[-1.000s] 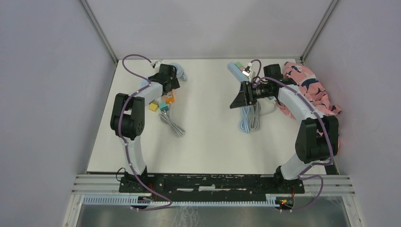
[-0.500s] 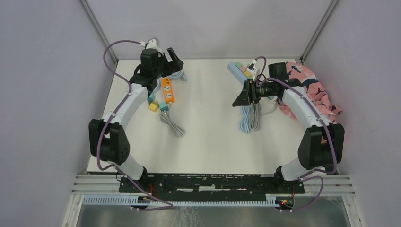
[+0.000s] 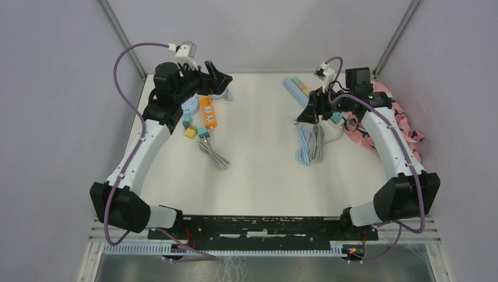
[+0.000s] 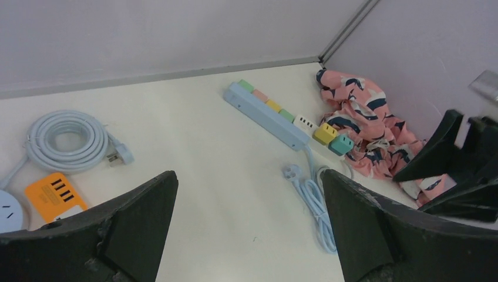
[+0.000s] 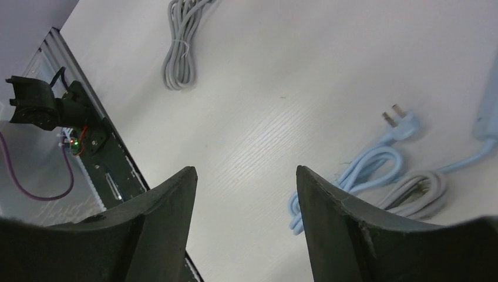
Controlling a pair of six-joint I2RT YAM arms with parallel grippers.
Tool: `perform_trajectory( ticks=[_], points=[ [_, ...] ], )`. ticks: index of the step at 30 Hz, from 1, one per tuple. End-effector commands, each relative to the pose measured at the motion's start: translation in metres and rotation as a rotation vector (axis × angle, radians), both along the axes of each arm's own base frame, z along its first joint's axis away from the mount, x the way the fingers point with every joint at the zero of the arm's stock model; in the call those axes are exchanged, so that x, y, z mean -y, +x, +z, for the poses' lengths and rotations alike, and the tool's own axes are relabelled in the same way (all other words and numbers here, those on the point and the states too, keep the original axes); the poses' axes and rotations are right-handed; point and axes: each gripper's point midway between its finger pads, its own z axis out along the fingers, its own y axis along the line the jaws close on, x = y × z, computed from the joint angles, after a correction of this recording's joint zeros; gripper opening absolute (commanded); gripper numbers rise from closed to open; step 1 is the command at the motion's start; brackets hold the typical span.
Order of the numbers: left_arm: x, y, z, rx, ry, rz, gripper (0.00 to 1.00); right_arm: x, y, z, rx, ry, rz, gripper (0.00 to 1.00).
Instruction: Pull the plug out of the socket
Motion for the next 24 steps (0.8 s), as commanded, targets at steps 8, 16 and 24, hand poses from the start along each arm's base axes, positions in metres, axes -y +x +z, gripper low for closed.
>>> perform_trajectory(
  ticks=[8, 16, 24],
  points=[
    [-0.020, -0.016, -0.025, 0.131, 0.188, 0.013, 0.99, 0.008, 0.036, 0.100, 0.382, -0.031, -0.043, 0.74],
    [-0.018, -0.017, -0.026, 0.125, 0.178, 0.003, 0.99, 0.004, 0.055, 0.059, 0.282, 0.020, -0.068, 0.75],
    [-0.017, -0.015, -0.031, 0.112, 0.175, 0.002, 0.99, 0.017, 0.075, 0.015, 0.227, -0.039, -0.129, 0.76]
  ],
)
